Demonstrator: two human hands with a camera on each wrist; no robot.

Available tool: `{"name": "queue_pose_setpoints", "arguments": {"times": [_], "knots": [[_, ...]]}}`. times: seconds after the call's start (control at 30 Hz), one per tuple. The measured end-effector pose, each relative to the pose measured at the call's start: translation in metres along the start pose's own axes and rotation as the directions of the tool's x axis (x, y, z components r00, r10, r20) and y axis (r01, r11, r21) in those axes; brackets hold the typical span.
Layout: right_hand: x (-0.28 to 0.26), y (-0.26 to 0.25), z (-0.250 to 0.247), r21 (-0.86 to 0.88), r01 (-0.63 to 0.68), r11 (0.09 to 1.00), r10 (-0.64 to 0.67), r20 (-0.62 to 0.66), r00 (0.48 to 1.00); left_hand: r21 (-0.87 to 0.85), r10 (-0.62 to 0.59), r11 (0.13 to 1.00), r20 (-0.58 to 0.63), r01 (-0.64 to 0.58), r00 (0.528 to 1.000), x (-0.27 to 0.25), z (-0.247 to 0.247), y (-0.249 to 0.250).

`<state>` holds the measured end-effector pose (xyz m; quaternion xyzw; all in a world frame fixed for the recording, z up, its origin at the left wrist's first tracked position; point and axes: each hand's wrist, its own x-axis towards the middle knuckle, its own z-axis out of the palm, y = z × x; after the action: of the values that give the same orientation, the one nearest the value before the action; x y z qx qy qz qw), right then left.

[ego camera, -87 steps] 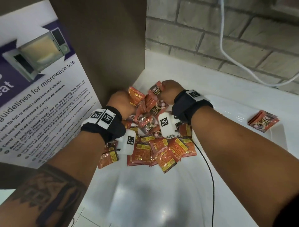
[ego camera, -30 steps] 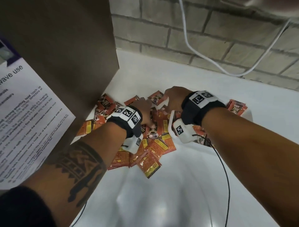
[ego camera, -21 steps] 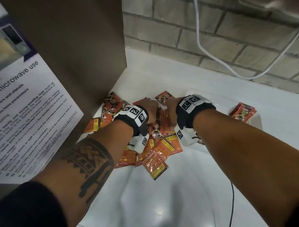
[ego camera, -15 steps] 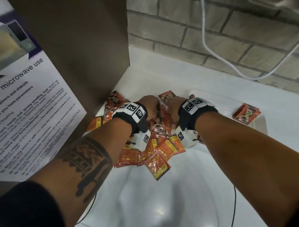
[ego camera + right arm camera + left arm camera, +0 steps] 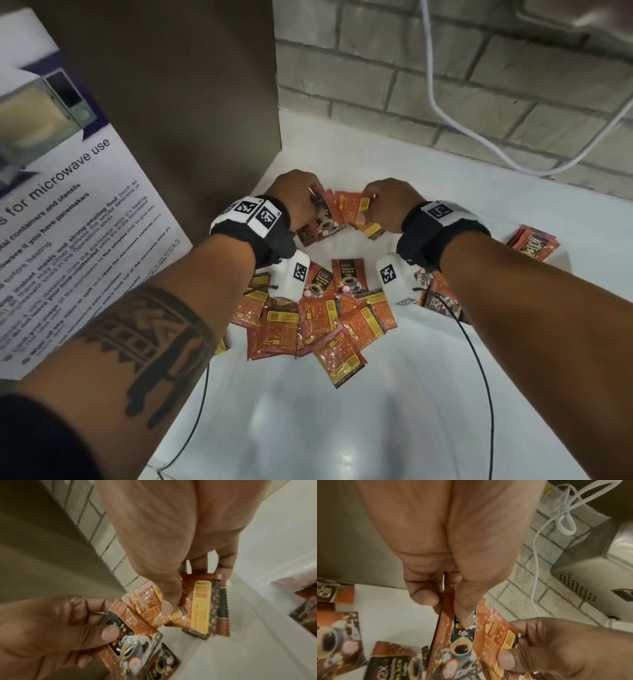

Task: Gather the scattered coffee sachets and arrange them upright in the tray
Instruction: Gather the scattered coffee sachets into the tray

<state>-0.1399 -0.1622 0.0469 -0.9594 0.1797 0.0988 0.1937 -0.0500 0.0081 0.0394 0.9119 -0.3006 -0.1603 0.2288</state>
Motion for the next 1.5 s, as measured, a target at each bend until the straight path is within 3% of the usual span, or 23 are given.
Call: {"name": "queue_pose_setpoints", "arguments": {"times": [0.23, 0.3, 0.43, 0.57, 0.67, 0.83, 0.93, 1.0, 1.1, 1.17, 1.23, 1.37, 1.43, 1.5], "knots": [[-0.019, 0.035, -0.043, 0.24, -0.023, 0.971, 0.085, -0.248, 0.965, -0.225, -0.028, 0.974, -0.201, -0.019, 0.979, -0.001, -0.014, 0.033], [-0.029, 0.056, -0.057, 0.154, -0.108, 0.982, 0.14, -0.217, 0.966, -0.225, 0.003, 0.974, -0.166, -0.041, 0.986, -0.004, -0.007, 0.05], [-0.047, 0.097, -0.058, -0.009, -0.284, 0.959, 0.282, -0.07, 0.957, -0.219, 0.083, 0.973, 0.037, -0.073, 0.996, -0.009, 0.026, 0.085], [-0.057, 0.119, -0.036, -0.048, -0.32, 0.946, 0.32, -0.016, 0.947, -0.131, 0.125, 0.986, 0.152, -0.105, 0.98, -0.014, 0.066, 0.11], [-0.056, 0.121, -0.025, -0.047, -0.32, 0.946, 0.32, 0.004, 0.947, -0.062, 0.151, 0.988, 0.164, -0.143, 0.975, -0.017, 0.081, 0.114], [-0.05, 0.119, -0.024, -0.075, -0.345, 0.936, 0.349, 0.045, 0.936, -0.135, 0.183, 0.977, 0.112, -0.167, 0.977, -0.021, 0.081, 0.105], [-0.039, 0.102, -0.028, -0.197, -0.315, 0.929, 0.309, -0.06, 0.949, -0.134, 0.163, 0.979, 0.069, -0.153, 0.984, -0.02, 0.068, 0.088], [-0.031, 0.082, -0.028, -0.239, -0.24, 0.941, 0.226, -0.085, 0.971, -0.036, 0.086, 0.996, 0.067, -0.084, 0.994, -0.016, 0.056, 0.069], [-0.018, 0.044, -0.023, -0.178, -0.196, 0.964, 0.193, -0.033, 0.981, 0.209, -0.167, 0.967, 0.081, 0.148, 0.983, -0.009, 0.038, 0.026], [-0.002, 0.023, -0.015, -0.142, -0.145, 0.979, 0.146, 0.002, 0.989, 0.365, -0.367, 0.873, 0.052, 0.325, 0.929, -0.005, 0.03, -0.007], [0.019, 0.01, -0.002, -0.183, -0.104, 0.978, 0.122, 0.092, 0.988, 0.37, -0.493, 0.812, 0.021, 0.451, 0.87, -0.004, 0.027, -0.034], [0.06, -0.008, 0.025, -0.227, -0.049, 0.973, 0.09, 0.176, 0.98, 0.277, -0.554, 0.802, 0.014, 0.529, 0.833, -0.007, 0.03, -0.057], [0.059, -0.026, 0.027, -0.243, -0.033, 0.97, 0.083, 0.197, 0.977, 0.276, -0.519, 0.824, 0.019, 0.494, 0.855, -0.006, 0.034, -0.06], [0.068, -0.024, 0.034, -0.437, 0.041, 0.899, 0.057, 0.21, 0.976, 0.297, -0.48, 0.843, 0.04, 0.448, 0.876, -0.005, 0.033, -0.062]]}}
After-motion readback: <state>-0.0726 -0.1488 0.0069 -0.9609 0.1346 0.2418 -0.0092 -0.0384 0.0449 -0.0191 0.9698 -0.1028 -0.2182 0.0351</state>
